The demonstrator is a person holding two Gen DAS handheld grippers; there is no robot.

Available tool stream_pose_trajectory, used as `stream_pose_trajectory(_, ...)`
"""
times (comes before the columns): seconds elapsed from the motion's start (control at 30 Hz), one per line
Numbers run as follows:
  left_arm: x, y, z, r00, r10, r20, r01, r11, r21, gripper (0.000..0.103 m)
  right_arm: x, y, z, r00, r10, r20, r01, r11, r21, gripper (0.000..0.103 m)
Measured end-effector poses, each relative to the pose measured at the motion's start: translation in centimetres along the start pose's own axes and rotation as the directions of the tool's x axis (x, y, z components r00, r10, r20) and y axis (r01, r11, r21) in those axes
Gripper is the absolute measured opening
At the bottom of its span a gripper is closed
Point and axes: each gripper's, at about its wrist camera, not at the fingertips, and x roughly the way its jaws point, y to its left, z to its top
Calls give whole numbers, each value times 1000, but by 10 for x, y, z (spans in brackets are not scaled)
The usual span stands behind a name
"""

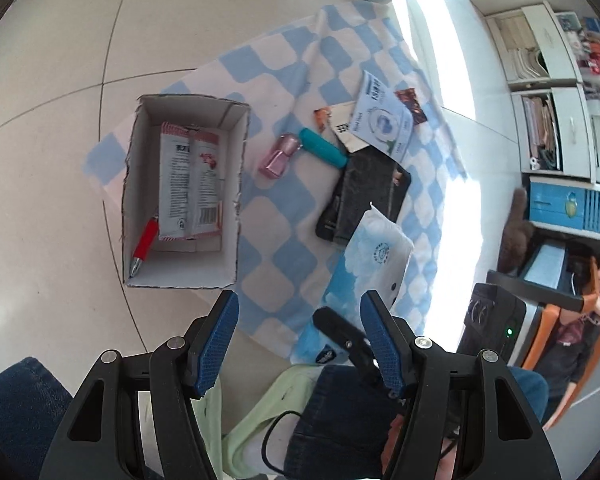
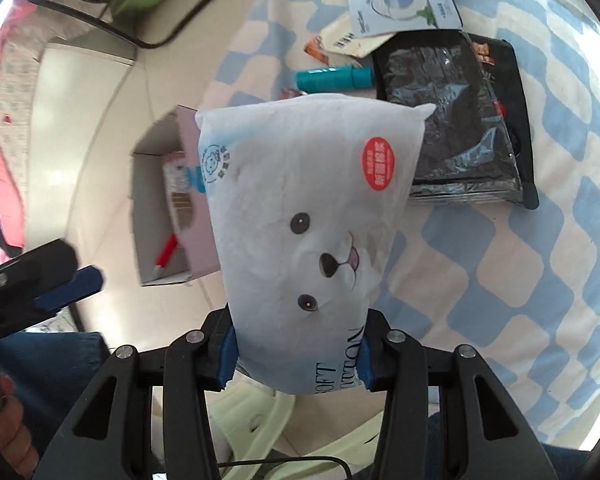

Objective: Organize objects
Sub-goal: 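Close the left gripper on the cotton pack while the right gripper releases it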

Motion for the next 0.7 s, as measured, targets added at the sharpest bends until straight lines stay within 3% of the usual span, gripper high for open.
stream_pose_trajectory(0.07, -6, -10, -2, 1000, 10, 16, -11, 999, 46, 62, -8, 13, -7, 999, 52, -7, -52, 999, -8, 48)
stream_pose_trajectory(0.17, -16, -13, -8, 997, -70, 18, 69, 995, 66, 62, -31, 10, -5, 987, 163, -14, -164, 986, -45, 49)
stream_pose_trajectory(0.2, -17, -12, -8, 994, -105, 4, 105, 993, 61, 62, -9, 20, -47, 983, 184, -16, -185, 980, -68, 50)
stream_pose_trajectory(0.27, -20, -7, -9, 985, -166, -39, 167, 985, 51, 62, -5, 42, -69, 977, 210, -34, -213, 970, -115, 50)
stream_pose_trajectory(0.37, -23, 4, -11, 985, -167, -53, 170, 984, 49, 62, 16, 112, -14, 958, 282, -43, -285, 948, -141, 51)
stream_pose_trajectory(0.43, -26, 9, -11, 985, -169, -39, 170, 984, 42, 62, 16, 125, 0, 944, 327, -43, -330, 932, -149, 52)
stream_pose_trajectory(0.47, -26, 9, -12, 985, -170, -34, 171, 985, 38, 54, 14, 129, 1, 939, 340, -44, -342, 926, -156, 53)
stream_pose_trajectory(0.5, -28, 10, -13, 988, -153, -19, 153, 988, 36, 30, 14, 136, 13, 937, 346, -45, -349, 922, -166, 54)
stream_pose_trajectory(0.57, -35, 13, -12, 994, -106, 25, 105, 994, 34, 14, 14, 141, 15, 938, 344, -40, -346, 922, -176, 67)
stream_pose_trajectory(0.63, -49, 17, -15, 994, -60, 94, 60, 998, 7, 12, 13, 136, 13, 949, 313, -18, -312, 938, -152, 87)
stream_pose_trajectory(0.7, -65, 27, -19, 987, -14, 162, 21, 999, -45, 11, 13, 117, 4, 968, 250, -20, -251, 963, -96, 97)
